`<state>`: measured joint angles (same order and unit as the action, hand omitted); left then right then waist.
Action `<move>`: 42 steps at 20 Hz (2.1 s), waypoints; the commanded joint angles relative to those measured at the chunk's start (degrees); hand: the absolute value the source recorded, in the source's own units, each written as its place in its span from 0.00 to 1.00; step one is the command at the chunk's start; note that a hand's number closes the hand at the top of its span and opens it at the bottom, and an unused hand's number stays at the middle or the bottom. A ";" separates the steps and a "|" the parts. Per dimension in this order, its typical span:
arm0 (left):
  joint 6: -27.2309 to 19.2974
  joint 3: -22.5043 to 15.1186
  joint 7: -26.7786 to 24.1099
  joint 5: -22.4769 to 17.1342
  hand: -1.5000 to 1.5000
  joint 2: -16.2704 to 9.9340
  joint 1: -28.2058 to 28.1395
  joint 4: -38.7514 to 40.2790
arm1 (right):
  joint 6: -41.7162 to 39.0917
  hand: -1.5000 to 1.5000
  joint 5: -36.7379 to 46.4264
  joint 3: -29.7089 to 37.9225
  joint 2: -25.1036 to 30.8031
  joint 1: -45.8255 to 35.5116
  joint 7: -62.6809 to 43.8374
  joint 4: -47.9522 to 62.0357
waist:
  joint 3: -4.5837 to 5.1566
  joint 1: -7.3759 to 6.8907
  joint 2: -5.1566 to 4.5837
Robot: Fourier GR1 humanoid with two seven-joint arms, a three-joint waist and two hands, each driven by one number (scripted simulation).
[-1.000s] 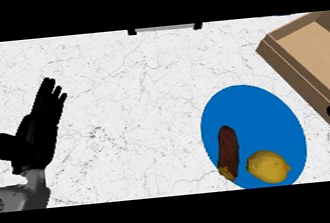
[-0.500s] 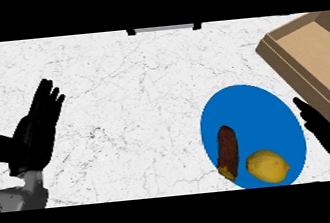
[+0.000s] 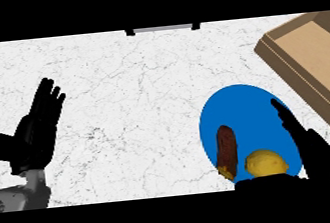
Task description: Pick the sweet potato from the plate and place it in the cardboard box
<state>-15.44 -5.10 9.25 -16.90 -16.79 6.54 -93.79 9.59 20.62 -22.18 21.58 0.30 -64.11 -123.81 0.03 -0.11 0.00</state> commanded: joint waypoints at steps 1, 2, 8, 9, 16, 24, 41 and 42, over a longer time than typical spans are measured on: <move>1.88 2.84 0.05 -1.05 0.50 -0.25 0.45 1.17 | -0.84 0.00 1.97 0.05 -3.05 -0.79 -6.34 1.61 | -0.01 0.09 0.01; 0.66 0.77 2.87 0.40 0.50 -0.07 -1.05 -3.48 | -1.67 0.00 -0.15 3.00 -1.36 1.64 -2.80 1.81 | -0.04 0.08 0.06; 1.70 2.37 1.79 1.66 0.50 0.94 1.17 0.22 | -4.30 0.00 0.90 2.25 -5.13 -0.86 -3.79 4.32 | -0.03 0.21 0.00; 0.69 0.53 0.92 3.37 0.50 2.97 0.84 1.55 | -1.52 0.00 3.50 0.04 -6.24 2.87 0.49 5.58 | -0.04 0.35 0.00; 2.39 2.92 1.61 3.34 0.50 3.46 0.23 0.58 | -2.37 0.00 9.53 -1.86 -9.82 3.13 -2.28 6.41 | -0.02 0.26 0.04; 6.40 6.50 2.82 2.30 0.50 2.02 1.48 0.86 | -5.02 0.00 10.94 -0.27 -14.91 -3.03 -3.38 11.92 | -0.02 0.00 0.02; 5.52 6.84 3.96 8.01 0.50 7.50 2.96 1.28 | -7.39 0.00 10.53 2.40 -16.42 5.49 7.33 13.78 | -0.03 0.34 0.03; 7.56 7.98 2.05 7.22 0.50 7.25 1.87 1.57 | -7.09 0.00 12.32 3.08 -19.72 -1.17 5.18 19.09 | -0.03 0.13 0.01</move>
<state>-9.25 1.30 11.68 -9.56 -9.74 7.01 -93.82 3.02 31.85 -19.74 3.80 1.34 -57.67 -106.36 0.00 0.05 0.02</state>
